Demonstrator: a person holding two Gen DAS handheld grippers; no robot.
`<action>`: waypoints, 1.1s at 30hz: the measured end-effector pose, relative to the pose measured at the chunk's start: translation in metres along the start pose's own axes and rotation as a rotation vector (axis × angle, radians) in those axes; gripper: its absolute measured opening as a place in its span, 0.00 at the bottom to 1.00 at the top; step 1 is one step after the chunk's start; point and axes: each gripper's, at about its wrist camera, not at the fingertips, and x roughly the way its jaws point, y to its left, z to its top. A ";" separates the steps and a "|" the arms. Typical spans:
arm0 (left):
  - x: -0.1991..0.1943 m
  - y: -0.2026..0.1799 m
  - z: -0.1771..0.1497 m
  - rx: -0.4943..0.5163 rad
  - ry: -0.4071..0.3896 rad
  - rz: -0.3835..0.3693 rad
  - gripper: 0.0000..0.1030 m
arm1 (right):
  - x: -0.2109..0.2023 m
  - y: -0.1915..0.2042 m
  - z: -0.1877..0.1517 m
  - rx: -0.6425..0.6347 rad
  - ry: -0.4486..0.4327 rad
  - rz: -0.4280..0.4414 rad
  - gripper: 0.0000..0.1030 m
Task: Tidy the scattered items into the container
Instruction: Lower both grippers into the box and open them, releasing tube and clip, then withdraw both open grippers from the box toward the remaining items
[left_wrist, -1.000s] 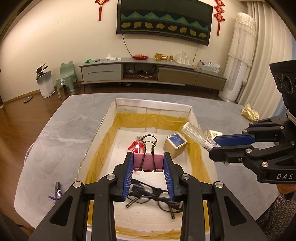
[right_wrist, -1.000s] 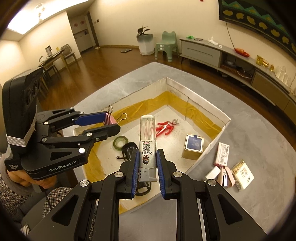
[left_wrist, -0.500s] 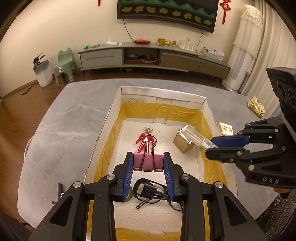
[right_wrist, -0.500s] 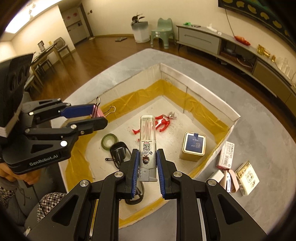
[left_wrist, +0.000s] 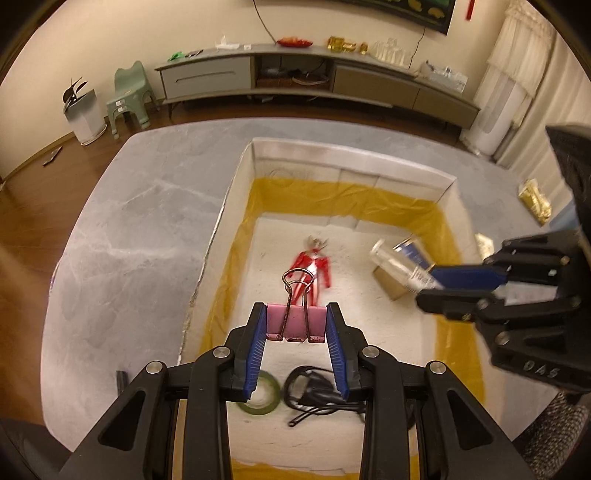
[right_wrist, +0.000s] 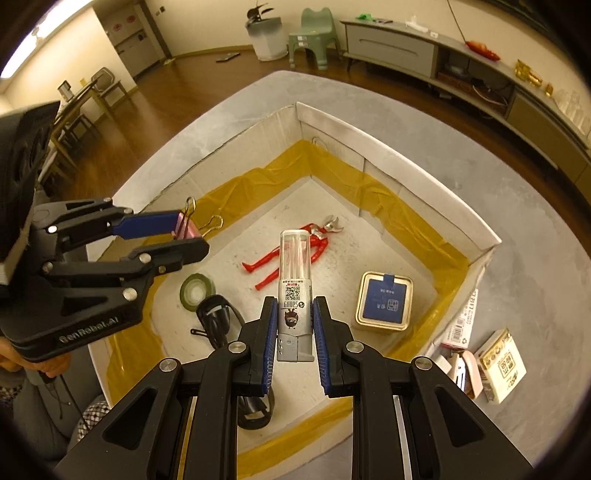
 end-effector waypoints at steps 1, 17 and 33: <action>0.003 0.001 0.000 0.006 0.010 0.011 0.32 | 0.003 0.000 0.002 -0.002 0.008 0.000 0.20; 0.011 0.002 -0.004 0.067 0.014 0.113 0.51 | 0.005 -0.009 0.004 0.005 -0.001 -0.022 0.33; -0.079 -0.045 -0.050 0.126 -0.153 0.117 0.58 | -0.051 0.029 -0.080 -0.149 -0.121 0.032 0.37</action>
